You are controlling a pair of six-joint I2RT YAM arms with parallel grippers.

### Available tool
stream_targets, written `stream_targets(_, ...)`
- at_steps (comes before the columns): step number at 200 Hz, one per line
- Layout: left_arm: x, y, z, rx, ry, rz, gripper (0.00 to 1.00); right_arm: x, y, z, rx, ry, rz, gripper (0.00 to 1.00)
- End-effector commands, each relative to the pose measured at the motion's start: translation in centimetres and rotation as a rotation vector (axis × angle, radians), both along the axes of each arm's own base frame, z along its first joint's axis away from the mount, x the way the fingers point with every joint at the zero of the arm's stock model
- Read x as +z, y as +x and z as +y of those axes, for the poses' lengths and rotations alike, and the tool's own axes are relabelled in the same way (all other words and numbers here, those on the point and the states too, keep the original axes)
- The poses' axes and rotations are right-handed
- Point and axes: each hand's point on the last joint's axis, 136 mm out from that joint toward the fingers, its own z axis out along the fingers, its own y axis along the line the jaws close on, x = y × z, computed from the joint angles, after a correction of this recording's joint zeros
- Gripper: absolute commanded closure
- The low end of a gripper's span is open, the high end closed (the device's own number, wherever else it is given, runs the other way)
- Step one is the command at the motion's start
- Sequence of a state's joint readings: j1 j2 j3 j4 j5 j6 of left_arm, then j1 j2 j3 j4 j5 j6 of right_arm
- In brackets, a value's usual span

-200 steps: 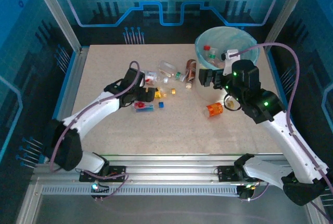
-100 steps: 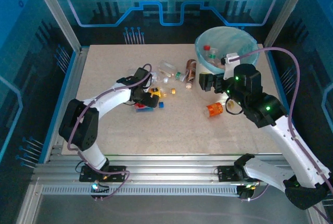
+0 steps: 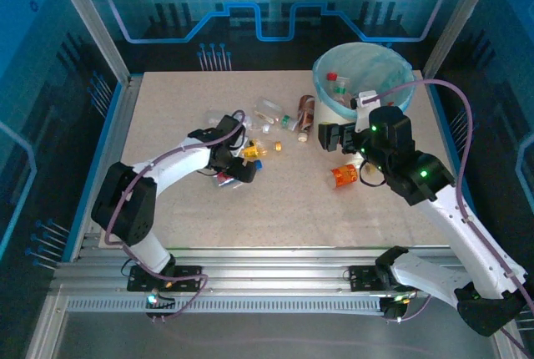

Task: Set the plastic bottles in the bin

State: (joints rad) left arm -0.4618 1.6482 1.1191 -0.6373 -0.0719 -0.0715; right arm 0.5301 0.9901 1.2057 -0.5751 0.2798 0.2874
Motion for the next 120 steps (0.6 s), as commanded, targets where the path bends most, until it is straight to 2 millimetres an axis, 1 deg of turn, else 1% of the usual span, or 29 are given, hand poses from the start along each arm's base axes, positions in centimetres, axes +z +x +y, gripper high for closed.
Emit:
stream_targets(1, 0.3, -1.6, -0.4, -0.023, -0.019, 0.033, 0.01, 0.3, 0.0, 0.4, 0.005, 0.017, -0.012, 0.00)
stream_targets(59, -2.1, -2.2, 0.8, -0.017, 0.081, 0.098, 0.02, 0.2, 0.0, 0.5, 0.006, 0.021, -0.003, 0.00)
stream_targets(82, -2.8, -2.5, 0.8, -0.017, 0.088, 0.114, 0.03, -0.1, -0.1, 0.3, 0.000, 0.010, 0.003, 0.00)
stream_targets(120, -3.5, -2.7, 0.8, -0.014, 0.095, 0.129, 0.09, 0.0, -0.1, 0.2, -0.005, 0.008, 0.002, 0.00)
